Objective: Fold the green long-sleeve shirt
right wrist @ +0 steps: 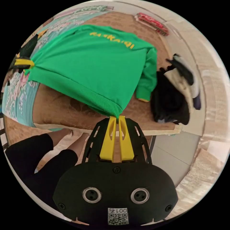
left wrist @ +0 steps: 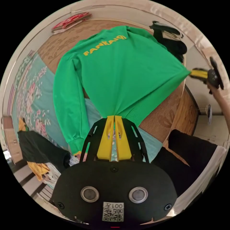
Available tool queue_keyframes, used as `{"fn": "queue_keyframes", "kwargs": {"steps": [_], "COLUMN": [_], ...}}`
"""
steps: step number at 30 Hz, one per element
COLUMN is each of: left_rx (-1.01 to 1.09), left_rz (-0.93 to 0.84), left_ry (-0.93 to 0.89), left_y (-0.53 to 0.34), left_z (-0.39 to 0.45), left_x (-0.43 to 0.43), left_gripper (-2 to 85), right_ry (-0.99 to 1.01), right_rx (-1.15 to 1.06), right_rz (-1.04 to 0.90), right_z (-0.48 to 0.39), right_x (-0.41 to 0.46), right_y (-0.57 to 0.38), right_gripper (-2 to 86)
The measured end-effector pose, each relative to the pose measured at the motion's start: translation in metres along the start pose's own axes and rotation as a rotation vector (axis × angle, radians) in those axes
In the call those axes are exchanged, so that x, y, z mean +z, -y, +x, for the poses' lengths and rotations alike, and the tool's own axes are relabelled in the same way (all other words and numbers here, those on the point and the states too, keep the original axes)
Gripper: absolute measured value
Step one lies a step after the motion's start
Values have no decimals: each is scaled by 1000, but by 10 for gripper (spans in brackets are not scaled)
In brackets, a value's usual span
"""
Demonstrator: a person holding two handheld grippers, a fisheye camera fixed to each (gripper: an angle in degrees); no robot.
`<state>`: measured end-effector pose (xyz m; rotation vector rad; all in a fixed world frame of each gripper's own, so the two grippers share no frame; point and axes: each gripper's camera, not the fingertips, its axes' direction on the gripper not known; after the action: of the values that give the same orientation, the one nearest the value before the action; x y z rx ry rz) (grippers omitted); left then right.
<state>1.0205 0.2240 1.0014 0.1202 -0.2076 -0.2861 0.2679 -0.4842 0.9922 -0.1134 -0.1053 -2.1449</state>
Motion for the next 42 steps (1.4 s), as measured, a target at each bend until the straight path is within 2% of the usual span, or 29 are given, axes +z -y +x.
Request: {"fn": "queue_keyframes", "kwargs": {"steps": [3, 6, 10, 12, 15, 19, 22, 25, 30, 33, 39, 42], "left_rx": [-72, -113, -285, -329, -318, -236, -205, -181, -127, -121, -287, -296], "left_rz": [-44, -13, -40, -17, 41, -15, -97, -156, -92, -95, -195, -74], "left_ry": [-32, 29, -13, -55, -170, -141, -35, -2, -4, -50, -281, -281], "left_y": [-23, -38, -59, -74, -92, -85, -64, -46, -57, -83, -129, -125], "left_z": [-7, -8, -23, -28, -25, -9, -2, 2, 25, 41, 51, 40], "left_x": [3, -10, -10, -10, -10, -2, 6, -5, -83, -112, -73, -120], "left_gripper": [-9, -8, -3, 8, 15, 41, 15, -5, -9, -10, -10, -10], "right_ry": [37, 58, 130, 268, 297, 156, 135, 202, 258, 383, 481, 468], "right_rx": [0, 50, 84, 26, -75, -109, -49, -27, 28, 81, 176, 148], "right_rz": [-61, 6, 38, 66, 100, 94, 134, 137, 191, 103, -96, 7], "right_z": [-15, -11, 18, 34, 27, 4, 7, 29, 85, 105, 109, 130], "right_x": [40, 36, 39, 49, 65, 87, 96, 87, 11, 6, 86, 48], "right_y": [0, -12, -29, -30, -24, -17, -13, -14, -84, -123, -159, -152], "right_gripper": [14, 22, 70, 109, 129, 117, 63, 38, 29, 28, 26, 23]}}
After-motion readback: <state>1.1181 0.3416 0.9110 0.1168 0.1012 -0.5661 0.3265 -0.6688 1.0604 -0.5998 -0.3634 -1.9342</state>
